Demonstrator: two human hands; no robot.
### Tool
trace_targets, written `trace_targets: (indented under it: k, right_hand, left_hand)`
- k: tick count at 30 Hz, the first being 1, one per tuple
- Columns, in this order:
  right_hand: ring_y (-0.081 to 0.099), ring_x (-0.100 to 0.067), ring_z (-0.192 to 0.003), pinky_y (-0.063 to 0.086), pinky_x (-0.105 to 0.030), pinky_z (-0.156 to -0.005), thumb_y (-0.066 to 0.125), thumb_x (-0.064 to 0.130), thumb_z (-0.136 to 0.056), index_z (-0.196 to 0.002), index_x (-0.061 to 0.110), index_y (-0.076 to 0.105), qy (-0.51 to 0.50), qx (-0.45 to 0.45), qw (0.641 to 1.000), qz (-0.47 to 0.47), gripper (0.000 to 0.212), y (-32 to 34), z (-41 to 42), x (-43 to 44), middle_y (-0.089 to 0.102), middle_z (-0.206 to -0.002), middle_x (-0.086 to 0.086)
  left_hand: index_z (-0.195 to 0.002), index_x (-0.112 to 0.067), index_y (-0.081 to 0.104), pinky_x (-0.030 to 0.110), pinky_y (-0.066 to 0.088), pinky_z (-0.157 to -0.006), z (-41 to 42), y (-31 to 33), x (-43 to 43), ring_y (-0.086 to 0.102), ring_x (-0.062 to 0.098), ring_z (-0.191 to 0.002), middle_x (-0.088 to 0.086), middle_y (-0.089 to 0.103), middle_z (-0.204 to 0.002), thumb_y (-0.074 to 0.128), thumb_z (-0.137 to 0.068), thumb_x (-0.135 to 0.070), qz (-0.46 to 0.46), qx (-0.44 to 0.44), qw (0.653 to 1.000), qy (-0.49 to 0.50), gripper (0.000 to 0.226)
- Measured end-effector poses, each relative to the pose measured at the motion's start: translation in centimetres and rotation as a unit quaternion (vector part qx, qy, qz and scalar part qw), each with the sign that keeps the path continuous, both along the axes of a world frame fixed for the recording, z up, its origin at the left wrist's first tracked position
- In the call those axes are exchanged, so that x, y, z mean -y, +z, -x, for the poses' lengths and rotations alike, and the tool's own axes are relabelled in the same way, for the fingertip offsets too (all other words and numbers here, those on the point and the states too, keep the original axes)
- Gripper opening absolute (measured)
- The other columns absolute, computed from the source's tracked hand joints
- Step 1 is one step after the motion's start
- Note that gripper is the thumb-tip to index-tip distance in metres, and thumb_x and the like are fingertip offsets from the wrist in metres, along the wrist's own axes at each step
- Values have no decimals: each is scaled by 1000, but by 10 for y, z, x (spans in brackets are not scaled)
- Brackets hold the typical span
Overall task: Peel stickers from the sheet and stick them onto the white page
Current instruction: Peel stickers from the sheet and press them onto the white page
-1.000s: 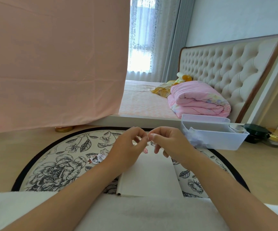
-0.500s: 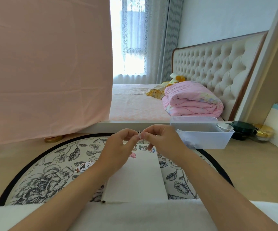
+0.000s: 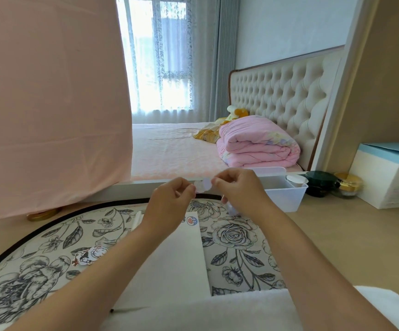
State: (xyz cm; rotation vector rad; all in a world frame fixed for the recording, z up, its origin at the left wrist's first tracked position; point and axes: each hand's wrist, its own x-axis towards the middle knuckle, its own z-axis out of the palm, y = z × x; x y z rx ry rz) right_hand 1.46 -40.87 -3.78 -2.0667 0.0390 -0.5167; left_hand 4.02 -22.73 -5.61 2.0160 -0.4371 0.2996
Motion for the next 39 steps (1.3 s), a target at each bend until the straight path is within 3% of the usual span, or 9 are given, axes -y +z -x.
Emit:
trace_targets:
  k: [3,7,10,13,17,22,31,34,39]
  right_hand:
    - [68,-17,-71,59,-38,-72,69,32,-91,-85,24,74,-95,29,995,26,11,-5,-5,21,73,-80,7]
    - [66,-14,-82,46,-27,-65,70,32,-91,-93,25,78,-199,43,972,115,11,-9,0,35,75,-86,9]
    - [67,-14,-85,45,-25,-65,71,30,-89,-95,27,77,-210,14,966,147,9,-12,0,36,76,-90,10]
    - [68,-12,-92,50,-26,-75,70,28,-90,-105,27,76,-190,8,969,158,16,-11,0,30,76,-97,11]
    - [64,-1,-82,54,-27,-84,69,26,-92,-108,31,74,-56,33,983,173,18,1,5,0,70,-97,20]
    - [54,12,-69,43,-16,-71,80,28,-79,-95,37,71,87,35,971,219,20,1,12,-50,65,-95,23]
    - [55,9,-64,43,-16,-63,79,36,-83,-83,35,75,69,121,947,290,5,-18,9,-72,65,-89,24]
    - [57,-2,-61,41,-12,-61,81,29,-83,-81,32,75,74,119,964,224,6,-18,9,-74,66,-87,20]
    - [55,-12,-49,50,-26,-52,78,12,-86,-83,14,76,105,-4,993,-44,4,-8,10,-75,69,-71,2]
  left_hand:
    - [-79,-25,65,28,50,-55,-4,0,6,66,28,-71,-4,72,-79,56,-98,-30,-3,-7,1000,1,22]
    - [-76,-21,63,41,52,-60,-3,-4,3,64,30,-68,-5,71,-75,55,-98,-25,-16,-11,1000,-1,23]
    - [-74,-20,62,27,41,-44,-2,-7,-4,62,25,-65,-3,71,-75,53,-98,-22,-23,-29,999,-7,25]
    - [-75,-18,62,27,39,-42,-2,-11,-16,60,30,-66,-4,70,-74,52,-98,-22,-15,-51,998,-16,25]
    - [-76,-12,63,20,44,-44,5,-11,-34,56,16,-59,0,69,-71,53,-99,-16,2,-65,998,-27,25]
    - [-74,-9,64,24,44,-54,7,-15,-56,58,11,-54,-1,69,-67,55,-98,-16,61,-87,994,-18,26]
    - [-75,-11,66,20,44,-57,9,-15,-65,60,13,-54,1,70,-69,53,-97,-15,88,-131,985,-64,27]
    - [-80,-7,66,24,43,-60,7,-17,-65,61,15,-56,4,70,-71,49,-101,-24,112,-142,980,-85,32]
    - [-91,-18,66,32,45,-65,6,-17,-69,61,14,-66,-2,71,-78,45,-88,-48,163,-132,973,-92,36]
